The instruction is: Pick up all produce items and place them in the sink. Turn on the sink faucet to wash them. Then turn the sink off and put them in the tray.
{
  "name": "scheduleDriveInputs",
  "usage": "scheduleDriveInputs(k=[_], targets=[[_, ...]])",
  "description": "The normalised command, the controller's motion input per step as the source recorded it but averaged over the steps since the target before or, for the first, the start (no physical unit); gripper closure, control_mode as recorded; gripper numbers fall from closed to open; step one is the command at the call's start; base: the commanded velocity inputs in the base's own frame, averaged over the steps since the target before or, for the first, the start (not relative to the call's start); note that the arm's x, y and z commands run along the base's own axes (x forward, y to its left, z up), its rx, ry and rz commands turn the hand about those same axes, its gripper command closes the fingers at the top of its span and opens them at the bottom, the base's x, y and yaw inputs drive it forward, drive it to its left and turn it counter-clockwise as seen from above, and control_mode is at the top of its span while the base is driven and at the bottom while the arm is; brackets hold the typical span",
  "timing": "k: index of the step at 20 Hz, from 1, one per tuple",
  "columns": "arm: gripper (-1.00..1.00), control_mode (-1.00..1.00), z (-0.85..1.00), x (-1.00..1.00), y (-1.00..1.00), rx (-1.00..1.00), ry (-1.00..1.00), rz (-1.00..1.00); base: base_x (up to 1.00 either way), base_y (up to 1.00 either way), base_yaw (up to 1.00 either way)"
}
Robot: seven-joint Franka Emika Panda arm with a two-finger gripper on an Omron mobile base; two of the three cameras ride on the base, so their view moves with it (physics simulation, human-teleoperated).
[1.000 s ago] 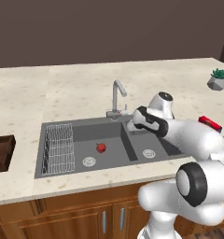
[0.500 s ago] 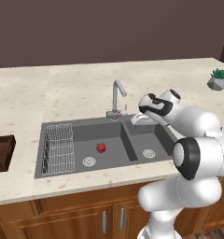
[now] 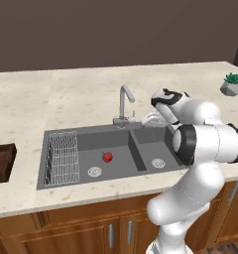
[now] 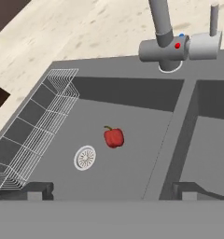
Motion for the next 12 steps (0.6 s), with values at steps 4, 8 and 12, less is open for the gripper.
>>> scheduleDriveInputs(k=[4, 8, 12], targets=[[-1.00, -1.00, 0.01, 0.24, -0.02, 0.09, 0.00, 0.03, 0.00, 0.00, 0.00], [-1.00, -1.00, 0.03, 0.25, 0.00, 0.08, 0.00, 0.01, 0.00, 0.00, 0.00], [-1.00, -1.00, 0.00, 0.26, 0.00, 0.06, 0.00, 0.00, 0.00, 0.00, 0.00]])
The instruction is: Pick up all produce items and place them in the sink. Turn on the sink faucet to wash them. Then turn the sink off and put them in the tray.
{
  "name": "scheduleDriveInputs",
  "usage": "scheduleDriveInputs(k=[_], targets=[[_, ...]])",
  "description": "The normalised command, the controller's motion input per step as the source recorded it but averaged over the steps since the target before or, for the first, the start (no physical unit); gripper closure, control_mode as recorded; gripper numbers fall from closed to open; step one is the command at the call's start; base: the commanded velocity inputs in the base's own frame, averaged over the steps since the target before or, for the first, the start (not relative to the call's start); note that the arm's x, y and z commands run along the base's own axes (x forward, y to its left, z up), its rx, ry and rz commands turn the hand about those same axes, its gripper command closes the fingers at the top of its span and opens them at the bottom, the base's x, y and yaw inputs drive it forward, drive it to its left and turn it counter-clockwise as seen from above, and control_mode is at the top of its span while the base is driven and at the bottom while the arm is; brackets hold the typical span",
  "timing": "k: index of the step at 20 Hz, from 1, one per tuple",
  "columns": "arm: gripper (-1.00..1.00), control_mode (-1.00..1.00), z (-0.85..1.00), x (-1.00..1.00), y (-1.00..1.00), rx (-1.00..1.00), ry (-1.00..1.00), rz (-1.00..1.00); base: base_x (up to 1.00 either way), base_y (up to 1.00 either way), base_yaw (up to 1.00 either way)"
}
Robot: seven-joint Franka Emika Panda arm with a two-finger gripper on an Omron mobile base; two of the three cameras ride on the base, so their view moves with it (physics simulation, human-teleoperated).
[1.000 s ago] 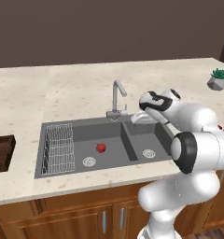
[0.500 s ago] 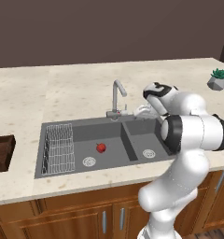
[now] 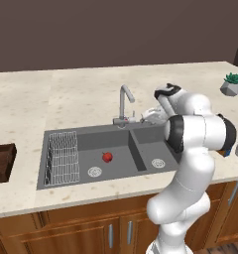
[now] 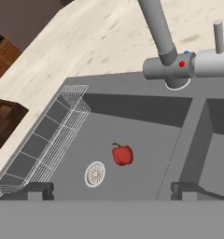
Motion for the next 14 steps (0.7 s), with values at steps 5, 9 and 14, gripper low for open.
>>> scheduleDriveInputs(k=[5, 9, 14], targets=[[-1.00, -1.00, 0.00, 0.13, 0.00, 0.04, -0.04, 0.00, 0.00, 0.00, 0.00], [-1.00, -1.00, 0.00, 0.00, 0.00, 0.02, -0.11, 0.00, 0.00, 0.00, 0.00], [-1.00, -1.00, 0.00, 0.16, 0.00, 0.01, -0.13, 0.00, 0.00, 0.00, 0.00]])
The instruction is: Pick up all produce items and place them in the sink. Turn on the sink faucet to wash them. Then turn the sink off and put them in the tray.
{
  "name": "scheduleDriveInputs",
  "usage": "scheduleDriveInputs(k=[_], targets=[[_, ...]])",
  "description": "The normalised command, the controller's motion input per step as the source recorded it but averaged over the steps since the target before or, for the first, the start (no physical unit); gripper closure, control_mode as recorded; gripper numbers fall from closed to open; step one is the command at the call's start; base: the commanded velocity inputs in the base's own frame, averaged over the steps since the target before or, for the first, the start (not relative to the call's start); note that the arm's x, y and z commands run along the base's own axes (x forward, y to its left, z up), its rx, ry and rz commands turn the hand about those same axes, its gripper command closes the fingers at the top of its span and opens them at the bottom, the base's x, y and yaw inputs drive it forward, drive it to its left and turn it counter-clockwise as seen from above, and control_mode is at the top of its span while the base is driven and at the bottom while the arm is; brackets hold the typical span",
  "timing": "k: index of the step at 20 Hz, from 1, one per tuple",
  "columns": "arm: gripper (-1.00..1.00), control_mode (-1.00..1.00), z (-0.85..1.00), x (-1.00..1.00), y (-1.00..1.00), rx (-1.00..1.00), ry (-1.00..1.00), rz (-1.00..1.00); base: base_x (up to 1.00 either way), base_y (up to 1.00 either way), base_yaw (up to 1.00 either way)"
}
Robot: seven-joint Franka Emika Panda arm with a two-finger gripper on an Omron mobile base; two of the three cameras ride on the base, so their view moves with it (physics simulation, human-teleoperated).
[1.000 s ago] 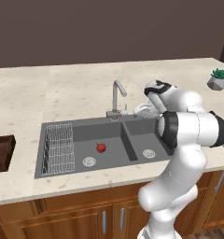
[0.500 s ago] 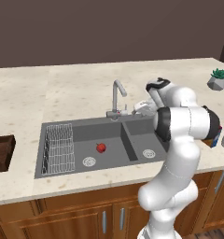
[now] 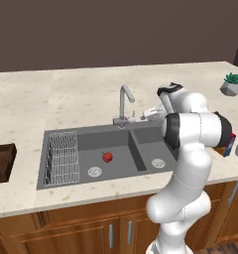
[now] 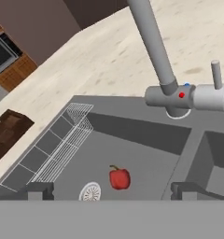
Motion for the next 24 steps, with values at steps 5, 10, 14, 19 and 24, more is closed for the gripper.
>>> scheduleDriveInputs(k=[5, 10, 14, 19, 24], targets=[[-1.00, -1.00, 0.00, 0.38, 0.00, 0.00, -0.03, 0.00, 0.00, 0.00, 0.00], [-1.00, -1.00, 0.00, 0.53, 0.00, 0.00, 0.00, -0.01, 0.00, 0.00, 0.00], [-1.00, -1.00, 0.00, 0.52, 0.00, 0.00, 0.03, -0.02, 0.00, 0.00, 0.00], [-1.00, -1.00, 0.00, 0.39, 0.00, 0.00, 0.03, -0.02, 0.00, 0.00, 0.00], [-1.00, -1.00, -0.08, 0.28, 0.00, 0.00, 0.02, -0.02, 0.00, 0.00, 0.00]])
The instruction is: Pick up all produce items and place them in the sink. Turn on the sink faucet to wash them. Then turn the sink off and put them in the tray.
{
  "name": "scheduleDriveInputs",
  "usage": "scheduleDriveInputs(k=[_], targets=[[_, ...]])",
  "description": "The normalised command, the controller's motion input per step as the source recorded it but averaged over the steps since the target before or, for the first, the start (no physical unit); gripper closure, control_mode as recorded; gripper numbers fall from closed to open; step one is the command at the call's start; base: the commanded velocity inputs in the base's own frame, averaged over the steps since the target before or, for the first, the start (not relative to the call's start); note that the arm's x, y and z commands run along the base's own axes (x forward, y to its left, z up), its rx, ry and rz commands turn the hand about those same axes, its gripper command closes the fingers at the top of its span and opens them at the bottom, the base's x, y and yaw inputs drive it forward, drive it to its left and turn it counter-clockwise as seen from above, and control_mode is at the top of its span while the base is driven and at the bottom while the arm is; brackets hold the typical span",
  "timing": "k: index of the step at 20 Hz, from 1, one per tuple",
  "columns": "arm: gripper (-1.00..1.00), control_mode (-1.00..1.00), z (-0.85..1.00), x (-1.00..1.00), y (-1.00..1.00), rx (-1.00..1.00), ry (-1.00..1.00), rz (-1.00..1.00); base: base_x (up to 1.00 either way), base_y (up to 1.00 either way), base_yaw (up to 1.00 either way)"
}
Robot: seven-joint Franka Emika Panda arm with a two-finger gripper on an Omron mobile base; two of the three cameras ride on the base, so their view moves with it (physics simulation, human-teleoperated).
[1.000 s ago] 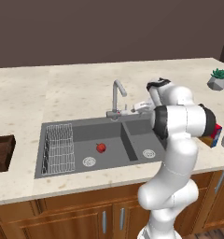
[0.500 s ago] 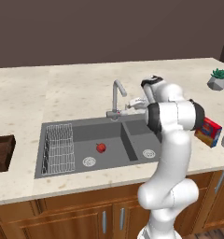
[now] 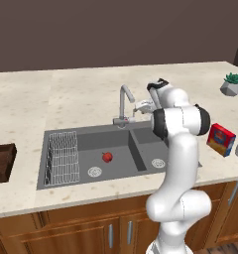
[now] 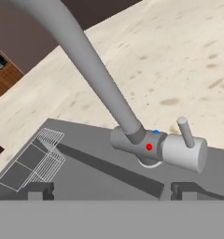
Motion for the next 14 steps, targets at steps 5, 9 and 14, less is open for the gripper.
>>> scheduleDriveInputs(k=[5, 9, 14], targets=[[-1.00, -1.00, -0.21, 0.02, 0.00, 0.00, 0.00, -0.03, 0.00, 0.00, 0.00], [-1.00, -1.00, -0.33, 0.00, 0.00, 0.00, 0.00, -0.03, 0.00, 0.00, 0.00], [-1.00, -1.00, -0.21, 0.01, 0.06, 0.00, 0.00, -0.02, 0.00, 0.00, 0.00]])
